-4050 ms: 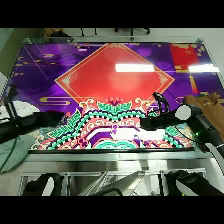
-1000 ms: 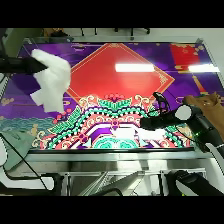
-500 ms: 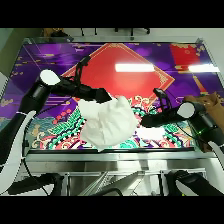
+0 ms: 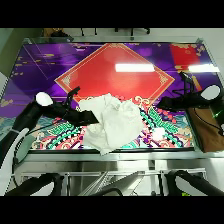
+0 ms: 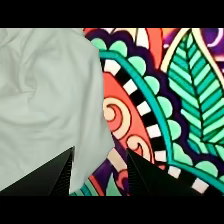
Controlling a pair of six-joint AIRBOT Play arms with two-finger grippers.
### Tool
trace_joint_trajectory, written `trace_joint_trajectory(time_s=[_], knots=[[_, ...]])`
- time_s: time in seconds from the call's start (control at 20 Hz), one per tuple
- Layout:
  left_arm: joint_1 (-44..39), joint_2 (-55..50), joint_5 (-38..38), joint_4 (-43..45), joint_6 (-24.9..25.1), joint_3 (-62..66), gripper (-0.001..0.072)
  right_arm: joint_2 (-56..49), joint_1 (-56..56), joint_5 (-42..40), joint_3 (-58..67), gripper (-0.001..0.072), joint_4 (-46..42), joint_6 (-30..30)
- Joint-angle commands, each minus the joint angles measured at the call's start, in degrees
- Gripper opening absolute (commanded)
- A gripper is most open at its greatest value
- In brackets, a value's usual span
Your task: Fold the shirts.
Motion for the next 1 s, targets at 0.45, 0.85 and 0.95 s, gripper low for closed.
trace_joint_trajectory(time_s=[0.45, 0.85, 0.95], knots=[[11.6, -12.2, 23.0, 1.4, 8.7, -2.3, 0.0691, -22.1, 11.3, -8.5, 0.5, 0.0605, 15.4, -10.6], [7.8, -26.0, 18.2, -4.5, 11.4, 6.2, 0.0377, -24.0, 15.0, -12.3, 0.5, 0.0232, 22.5, -13.6], [5.9, -26.6, 18.4, -6.2, 11.8, 7.3, 0.0069, -23.6, 15.0, -11.1, 0.5, 0.0019, 22.9, -13.6]])
